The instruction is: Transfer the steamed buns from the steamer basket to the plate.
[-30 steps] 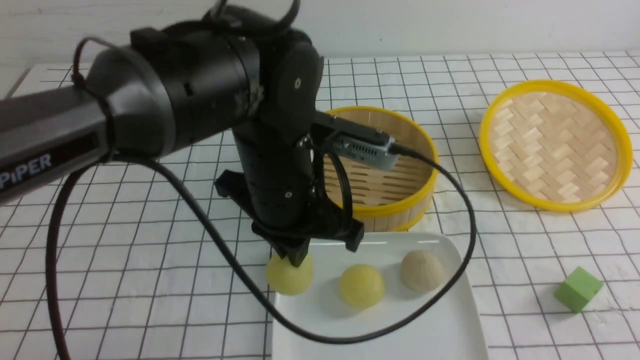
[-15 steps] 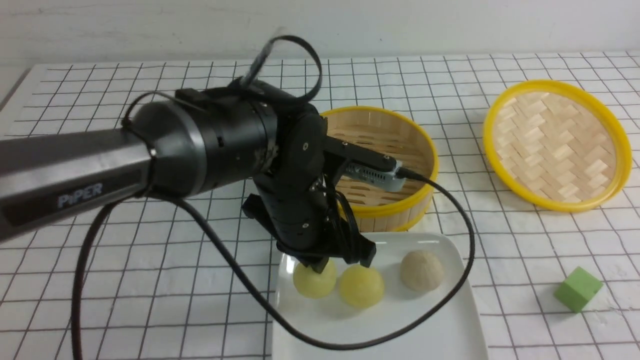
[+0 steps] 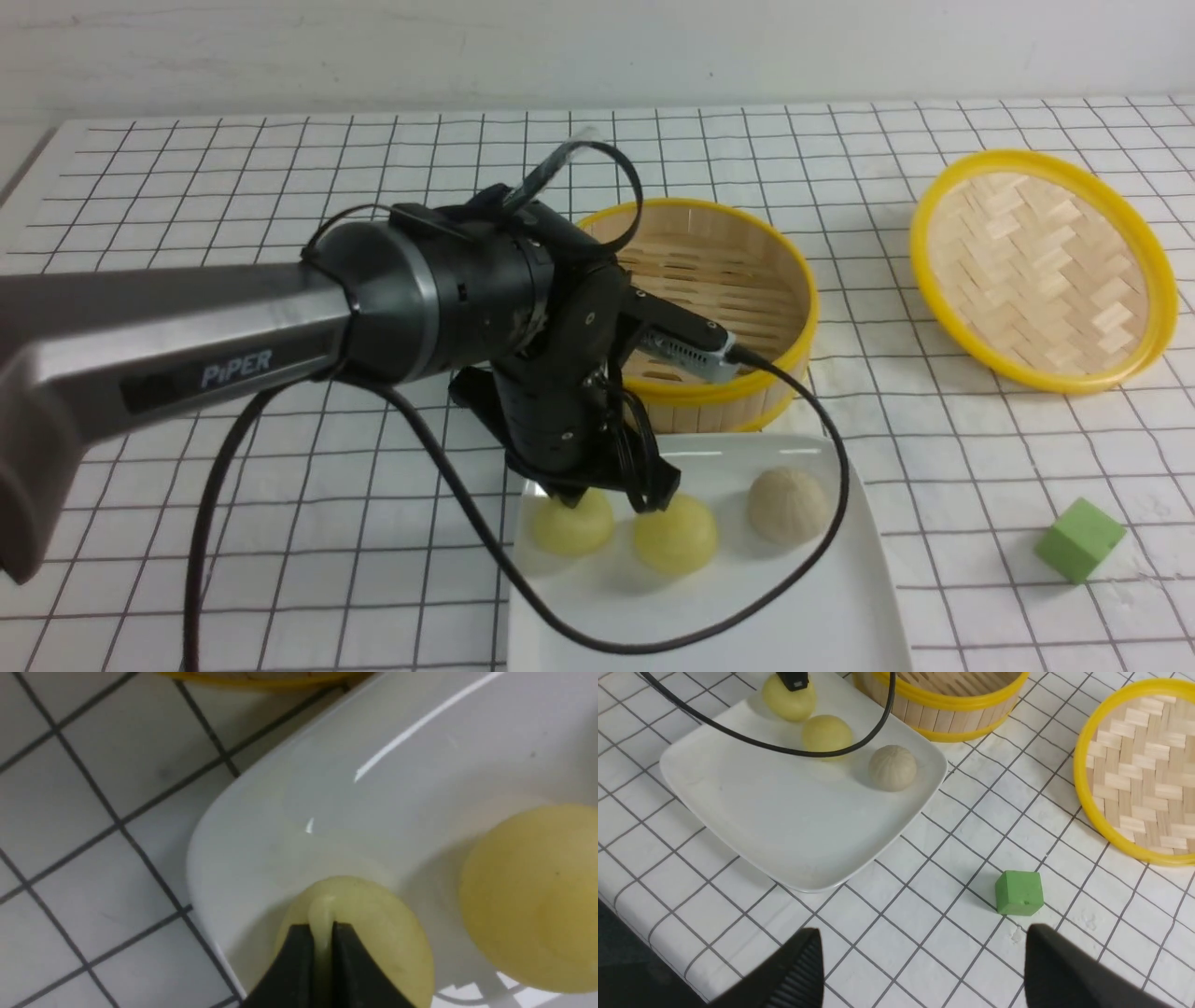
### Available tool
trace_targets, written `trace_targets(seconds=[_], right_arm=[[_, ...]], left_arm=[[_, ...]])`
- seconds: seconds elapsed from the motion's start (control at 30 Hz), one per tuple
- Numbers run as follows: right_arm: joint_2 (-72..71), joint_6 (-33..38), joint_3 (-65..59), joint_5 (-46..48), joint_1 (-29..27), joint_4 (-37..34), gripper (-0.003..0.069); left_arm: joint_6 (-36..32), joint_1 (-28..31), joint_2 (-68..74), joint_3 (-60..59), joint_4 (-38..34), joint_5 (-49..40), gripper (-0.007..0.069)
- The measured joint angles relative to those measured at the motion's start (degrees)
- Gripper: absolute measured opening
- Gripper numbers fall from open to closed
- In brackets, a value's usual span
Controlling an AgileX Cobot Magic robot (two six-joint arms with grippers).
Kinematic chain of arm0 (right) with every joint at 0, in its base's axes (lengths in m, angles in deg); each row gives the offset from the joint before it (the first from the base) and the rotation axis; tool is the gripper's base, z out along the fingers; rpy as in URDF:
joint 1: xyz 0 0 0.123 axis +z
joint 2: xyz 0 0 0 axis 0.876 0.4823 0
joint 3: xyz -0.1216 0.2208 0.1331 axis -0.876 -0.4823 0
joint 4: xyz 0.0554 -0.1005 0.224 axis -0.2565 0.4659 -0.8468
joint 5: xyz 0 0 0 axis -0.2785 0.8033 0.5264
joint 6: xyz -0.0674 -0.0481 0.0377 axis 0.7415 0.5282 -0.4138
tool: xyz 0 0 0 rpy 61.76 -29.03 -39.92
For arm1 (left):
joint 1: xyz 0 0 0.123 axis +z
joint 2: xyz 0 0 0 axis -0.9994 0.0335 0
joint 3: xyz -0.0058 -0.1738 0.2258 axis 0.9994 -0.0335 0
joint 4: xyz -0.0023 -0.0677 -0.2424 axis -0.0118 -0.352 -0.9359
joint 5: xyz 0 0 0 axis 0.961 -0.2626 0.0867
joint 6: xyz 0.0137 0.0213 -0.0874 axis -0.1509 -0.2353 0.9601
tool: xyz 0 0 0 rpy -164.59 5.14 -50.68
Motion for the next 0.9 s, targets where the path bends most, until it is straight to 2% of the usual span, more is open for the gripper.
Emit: trace_targets(seconds=[0.1,0.27,0.4,0.43,0.47,0.53,0.63,0.77,0.9], right_arm=[[0.0,0.0,0.0,0.0,0.0,0.0,0.0558],[0.0,0.2,0.0,0.0,0.0,0.0,0.0558],[0.0,0.38,0.0,0.0,0.0,0.0,0.0558],[0.0,0.38,0.0,0.0,0.0,0.0,0.0558],[0.0,0.43,0.0,0.0,0.0,0.0,0.0558],[0.0,0.43,0.0,0.0,0.0,0.0,0.0558],[0.0,0.94,0.0,0.0,0.0,0.0,0.0558],[0.0,1.28,0.0,0.0,0.0,0.0,0.0558],[0.0,1.28,0.0,-0.07,0.0,0.0,0.0558]], left_arm=[[0.53,0.0,0.0,0.0,0.27,-0.54,0.0032],[0.61,-0.11,0.0,0.0,0.27,-1.45,0.0079],[0.61,-0.11,0.0,0.94,-1.11,-3.2,0.0228],[0.61,-0.11,0.0,1.16,-1.17,-3.38,0.0237],[0.61,-0.11,0.0,2.1,-1.47,-4.07,0.0305],[0.61,-0.11,0.0,3.7,-1.57,-5.22,0.0375],[0.61,-0.11,0.0,7.3,-1.68,-8.06,0.0453],[0.5,-0.11,-0.47,12.98,-1.17,-12.42,0.0479],[-0.15,-0.11,-3.43,20.76,4.02,-16.54,0.0472]])
